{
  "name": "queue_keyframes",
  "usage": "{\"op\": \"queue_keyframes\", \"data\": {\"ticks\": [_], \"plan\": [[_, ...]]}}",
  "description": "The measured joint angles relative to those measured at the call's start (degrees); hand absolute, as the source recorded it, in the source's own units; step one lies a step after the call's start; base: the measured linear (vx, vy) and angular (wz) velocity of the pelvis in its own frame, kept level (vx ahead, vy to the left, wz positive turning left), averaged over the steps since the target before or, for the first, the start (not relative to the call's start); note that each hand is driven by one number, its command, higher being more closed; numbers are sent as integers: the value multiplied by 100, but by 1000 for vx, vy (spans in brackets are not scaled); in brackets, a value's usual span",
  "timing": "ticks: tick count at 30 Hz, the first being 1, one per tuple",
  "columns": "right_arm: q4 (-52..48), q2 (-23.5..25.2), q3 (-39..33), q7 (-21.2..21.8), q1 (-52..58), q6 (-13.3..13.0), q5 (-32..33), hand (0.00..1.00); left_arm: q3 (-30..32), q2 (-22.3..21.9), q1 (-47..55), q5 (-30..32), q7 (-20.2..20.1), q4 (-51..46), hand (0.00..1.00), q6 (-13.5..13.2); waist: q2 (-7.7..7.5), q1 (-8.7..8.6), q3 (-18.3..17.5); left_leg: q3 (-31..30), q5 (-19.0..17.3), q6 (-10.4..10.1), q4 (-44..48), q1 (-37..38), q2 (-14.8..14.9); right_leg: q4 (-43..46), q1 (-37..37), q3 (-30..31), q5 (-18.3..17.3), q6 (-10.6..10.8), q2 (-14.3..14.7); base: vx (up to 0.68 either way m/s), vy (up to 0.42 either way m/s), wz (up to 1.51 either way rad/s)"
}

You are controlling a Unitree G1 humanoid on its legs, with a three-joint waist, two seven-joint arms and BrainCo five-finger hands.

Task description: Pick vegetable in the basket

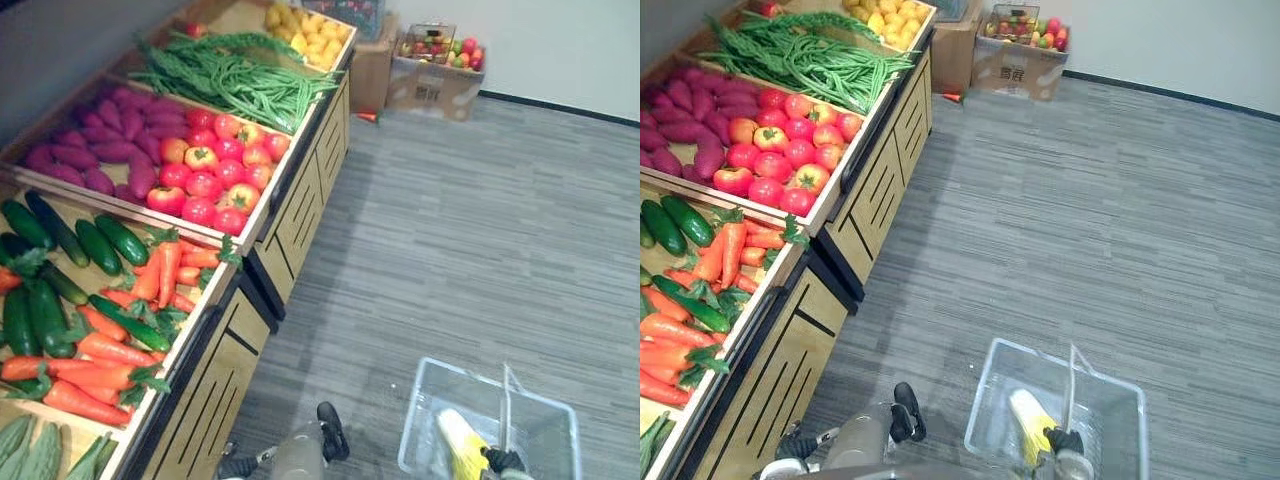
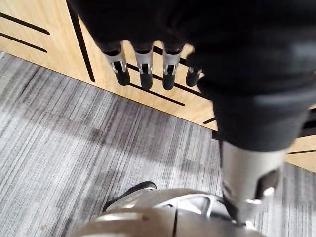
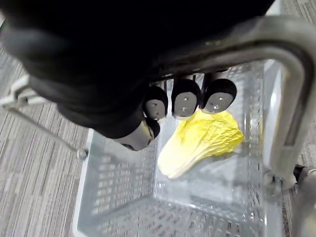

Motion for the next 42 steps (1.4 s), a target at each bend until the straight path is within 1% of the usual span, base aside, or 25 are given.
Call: {"op": "queue_keyframes", "data": {"ticks": [1,2,4,5,7,8,9,11,12,14,16,17,20,21,22,24,25,26,27,28,30,32,34,39,42], "plan": [[67,10,47,4,-46,1,-2,100,0,0,16,13,-2,30,0,15,-4,47,-4,-57,-75,-17,-192,259,-142,602,-115,166,128,160,-148,419,309,31],[145,6,44,0,-86,-12,0,100,-63,-8,71,103,-12,35,0,48,66,62,-61,-250,-162,-98,-465,565,-247,1969,-606,377,497,720,-355,410,299,40],[139,3,52,2,-149,-77,0,100,-260,18,107,112,-22,0,0,82,119,15,-98,-573,-167,-109,-686,811,-331,3648,-1263,755,842,1115,-317,327,183,78],[119,-24,55,-9,-168,-118,4,100,-400,65,171,111,-47,-85,0,83,109,-48,-103,-915,-150,-80,-895,1127,-459,4917,-1755,873,820,1166,-235,261,107,97],[108,-81,49,-11,-134,-135,4,100,-463,51,212,112,-57,-88,0,88,129,-111,-99,-1342,-124,-36,-1072,1474,-618,5556,-2043,744,767,1078,-228,344,58,140],[-29,-86,6,-17,-13,-165,4,100,-457,51,191,104,-58,-134,0,86,115,-132,-129,-1818,-122,-32,-1196,1735,-737,5726,-2330,625,640,860,-248,418,0,160],[-54,-90,-16,-17,4,-177,4,100,-457,50,181,102,-59,-146,0,84,118,-153,-133,-1938,-122,-32,-1204,1765,-754,5701,-2383,573,605,801,-267,415,-53,189],[-217,-117,-101,-19,81,-210,7,100,-398,5,90,92,-60,-199,0,79,138,-216,-183,-2722,-113,-72,-1200,1944,-785,5081,-2778,340,379,423,-431,332,-95,186],[-227,-103,-176,-15,73,-210,7,100,-374,-23,77,89,-59,-202,0,84,145,-194,-180,-2846,-115,-99,-1195,2007,-766,4787,-2800,304,354,381,-473,320,-131,158],[-227,-66,-328,-13,68,-206,3,100,-322,-88,74,89,-59,-220,0,82,178,-63,-201,-3144,-193,-256,-1161,2174,-662,3547,-2768,388,333,331,-491,279,-156,118],[-217,85,-540,-13,64,-205,1,100,-165,-149,62,93,-62,-213,0,79,180,80,-221,-3612,-383,-539,-1055,2210,-496,1903,-2668,994,444,224,-447,305,-284,123],[-209,103,-542,-14,60,-196,2,100,-121,-161,53,93,-60,-211,0,79,174,105,-225,-3812,-438,-611,-1010,2198,-452,1616,-2644,1178,516,181,-436,310,-401,131],[-204,151,-657,-1,103,-101,-1,100,19,-156,7,95,-58,-201,0,77,96,97,-271,-4679,-808,-999,-657,1913,-176,838,-2422,1811,691,279,-322,258,-594,143],[-193,218,-800,-1,179,-88,0,100,117,-100,23,95,-56,-196,0,77,-45,90,-345,-4963,-954,-1171,-578,1808,-128,745,-2264,1811,728,344,-357,177,-823,149],[-94,210,-1004,2,228,-61,4,100,248,-63,-6,94,-54,-45,0,89,-60,97,-411,-5184,-1089,-1382,-560,1763,54,768,-2074,1421,446,880,-344,156,-803,143],[16,94,-1358,-5,202,-3,12,100,368,-243,43,96,-60,62,0,85,216,74,-541,-4969,-839,-1487,-600,1658,498,942,-1986,895,211,607,-82,126,-438,117],[74,-32,-1529,-7,207,47,13,100,442,-324,76,95,-58,97,0,83,363,58,-565,-4841,-479,-1648,-793,1669,735,1093,-1897,613,63,458,50,187,-578,136],[175,-66,-1612,2,186,62,16,100,534,-382,170,90,-55,109,0,84,408,48,-576,-4819,-6,-1734,-1021,1629,926,1119,-1779,266,-35,286,149,147,-488,103],[192,-61,-1614,2,183,61,17,100,566,-395,183,90,-55,115,0,84,402,47,-573,-4793,96,-1724,-1054,1616,944,1112,-1758,206,-50,260,163,96,-467,97],[251,-55,-1638,1,188,61,22,100,670,-398,198,68,-52,148,0,88,375,-1,-558,-4560,434,-1675,-1134,1498,1006,1057,-1629,-71,-96,169,180,57,-325,102],[267,-96,-1671,-5,177,63,70,100,650,-387,244,-98,-51,156,0,91,377,-170,-555,-3935,752,-1594,-1196,1402,1058,953,-1425,-484,-148,76,181,60,-330,108],[378,-192,-1765,-5,172,75,83,100,532,-325,256,-139,-49,202,0,108,379,-257,-552,-2399,1082,-1388,-1434,1402,1072,781,-1267,-868,-162,55,138,-8,-171,84],[421,-248,-1824,-11,200,118,92,100,406,-296,278,-138,-43,200,0,119,389,-305,-548,-1816,1238,-1350,-1696,1446,1006,678,-1215,-1027,-142,93,113,-54,-22,67],[469,-284,-1689,-10,181,150,127,100,293,-257,334,-139,-14,199,0,125,441,-315,-519,-1748,1231,-1357,-2200,1527,821,358,-1180,-1054,96,258,148,-48,94,18],[468,-278,-1587,-5,184,150,126,100,162,-192,234,-138,44,105,0,122,409,-401,-459,-1777,1222,-1368,-2282,1529,635,105,-1086,-902,252,366,95,-15,111,12]]}}
